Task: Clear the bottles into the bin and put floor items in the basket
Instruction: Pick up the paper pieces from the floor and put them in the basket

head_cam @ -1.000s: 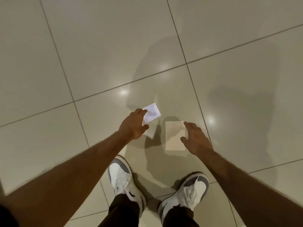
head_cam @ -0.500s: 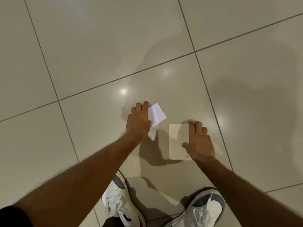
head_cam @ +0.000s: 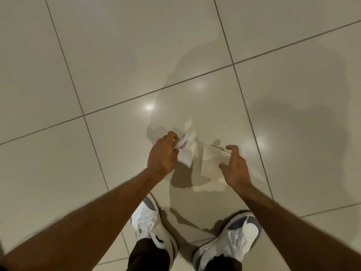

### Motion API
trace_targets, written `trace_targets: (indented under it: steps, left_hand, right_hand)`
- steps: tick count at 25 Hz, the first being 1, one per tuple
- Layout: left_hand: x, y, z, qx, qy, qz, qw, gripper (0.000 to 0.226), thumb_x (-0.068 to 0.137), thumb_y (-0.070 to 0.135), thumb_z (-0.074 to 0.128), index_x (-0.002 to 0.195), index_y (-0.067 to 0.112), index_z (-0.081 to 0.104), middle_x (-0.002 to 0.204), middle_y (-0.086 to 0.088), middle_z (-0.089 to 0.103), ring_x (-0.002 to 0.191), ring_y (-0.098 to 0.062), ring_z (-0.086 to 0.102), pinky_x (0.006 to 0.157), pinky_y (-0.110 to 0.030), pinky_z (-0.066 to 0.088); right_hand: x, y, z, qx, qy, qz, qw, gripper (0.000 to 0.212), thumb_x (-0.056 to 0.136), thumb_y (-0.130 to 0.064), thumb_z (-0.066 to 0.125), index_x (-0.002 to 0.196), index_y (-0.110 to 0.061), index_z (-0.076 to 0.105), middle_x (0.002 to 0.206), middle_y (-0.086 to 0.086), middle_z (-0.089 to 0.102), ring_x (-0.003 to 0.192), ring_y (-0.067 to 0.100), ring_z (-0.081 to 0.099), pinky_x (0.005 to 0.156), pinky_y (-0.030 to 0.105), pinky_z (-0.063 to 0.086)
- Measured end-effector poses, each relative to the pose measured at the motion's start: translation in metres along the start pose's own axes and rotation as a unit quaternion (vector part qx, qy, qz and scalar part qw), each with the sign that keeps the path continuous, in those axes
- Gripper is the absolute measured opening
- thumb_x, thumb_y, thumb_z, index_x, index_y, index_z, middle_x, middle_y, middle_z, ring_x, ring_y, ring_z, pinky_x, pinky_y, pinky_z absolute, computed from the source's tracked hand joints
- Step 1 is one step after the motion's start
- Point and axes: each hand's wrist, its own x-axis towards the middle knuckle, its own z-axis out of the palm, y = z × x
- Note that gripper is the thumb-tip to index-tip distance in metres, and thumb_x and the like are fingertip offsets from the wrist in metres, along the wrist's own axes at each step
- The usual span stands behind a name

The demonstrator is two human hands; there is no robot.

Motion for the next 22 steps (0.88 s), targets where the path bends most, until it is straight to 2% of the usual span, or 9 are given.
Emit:
trace_targets:
  steps: [2,4,5,7,9,11,15,19,22]
  left_hand:
    - [-0.029,0.008,-0.024,-0.015,0.0,0.003,1.0,0.023,0.097,0.019,0.06,0.119,0.016,0.055,0.093,0.004,0.054,0.078,-0.014,0.052,0.058,-0.017,0.03]
    - [-0.057,0.027,-0.063,-0.035,0.01,-0.019,0.999,0.016,0.097,0.02,0.058,0.113,0.018,0.059,0.094,0.003,0.057,0.076,-0.015,0.053,0.059,-0.02,0.031]
    - [-0.069,0.039,-0.084,-0.052,0.016,-0.035,0.998,0.012,0.097,0.02,0.057,0.108,0.02,0.059,0.093,0.003,0.057,0.075,-0.015,0.053,0.06,-0.023,0.033]
    - [-0.097,0.067,-0.133,-0.09,0.034,-0.055,0.994,0.004,0.094,0.021,0.057,0.097,0.024,0.057,0.088,0.005,0.056,0.072,-0.014,0.054,0.059,-0.025,0.033]
    - [-0.13,0.1,-0.192,-0.116,0.056,-0.056,0.99,0.006,0.092,0.02,0.059,0.092,0.024,0.054,0.086,0.006,0.055,0.07,-0.011,0.052,0.057,-0.021,0.031]
    - [-0.166,0.135,-0.251,-0.148,0.088,-0.037,0.984,0.003,0.093,0.019,0.061,0.095,0.019,0.058,0.087,0.004,0.057,0.071,-0.013,0.052,0.057,-0.015,0.03]
    - [-0.243,0.204,-0.393,-0.191,0.14,-0.002,0.972,0.008,0.095,0.017,0.061,0.093,0.024,0.058,0.086,0.006,0.057,0.073,-0.013,0.054,0.057,-0.008,0.031]
    - [-0.321,0.257,-0.532,-0.207,0.188,0.027,0.96,0.012,0.094,0.018,0.059,0.087,0.026,0.054,0.08,0.006,0.057,0.067,-0.006,0.052,0.052,-0.012,0.028]
    - [-0.38,0.272,-0.598,-0.239,0.227,0.038,0.944,0.013,0.093,0.019,0.061,0.081,0.021,0.055,0.075,0.005,0.058,0.064,-0.007,0.051,0.052,-0.023,0.034]
  right_hand:
    - [-0.034,-0.013,-0.022,-0.006,-0.003,-0.009,1.0,0.038,0.087,-0.011,0.067,0.121,-0.021,0.053,0.101,0.007,0.069,0.083,0.024,0.067,0.076,0.05,0.059]
    - [-0.07,-0.041,-0.06,-0.005,-0.011,0.003,1.0,0.021,0.089,-0.02,0.065,0.11,-0.016,0.061,0.088,0.007,0.068,0.075,0.023,0.066,0.074,0.049,0.059]
    - [-0.088,-0.058,-0.08,-0.006,-0.01,0.016,1.0,0.014,0.09,-0.023,0.064,0.1,-0.014,0.062,0.084,0.008,0.067,0.074,0.026,0.065,0.073,0.05,0.058]
    - [-0.124,-0.097,-0.124,0.012,0.006,0.025,1.0,0.013,0.09,-0.025,0.062,0.086,-0.014,0.058,0.079,0.012,0.063,0.073,0.031,0.063,0.07,0.051,0.057]
    - [-0.169,-0.148,-0.172,0.036,0.024,0.016,0.999,0.016,0.089,-0.025,0.062,0.088,-0.009,0.06,0.081,0.014,0.064,0.075,0.033,0.063,0.071,0.051,0.056]
    - [-0.218,-0.196,-0.217,0.052,0.047,0.005,0.998,0.019,0.089,-0.024,0.065,0.093,-0.005,0.064,0.084,0.012,0.067,0.078,0.031,0.064,0.073,0.048,0.056]
    - [-0.329,-0.304,-0.309,0.068,0.083,-0.05,0.993,0.008,0.089,-0.023,0.067,0.088,-0.015,0.068,0.079,0.002,0.068,0.073,0.026,0.063,0.069,0.046,0.057]
    - [-0.433,-0.407,-0.389,0.064,0.111,-0.125,0.984,0.016,0.09,-0.019,0.067,0.099,-0.006,0.07,0.085,0.006,0.069,0.077,0.026,0.064,0.071,0.047,0.058]
    - [-0.494,-0.465,-0.425,0.098,0.128,-0.172,0.972,0.01,0.088,-0.02,0.069,0.095,-0.013,0.071,0.083,0.006,0.068,0.077,0.025,0.064,0.069,0.044,0.056]
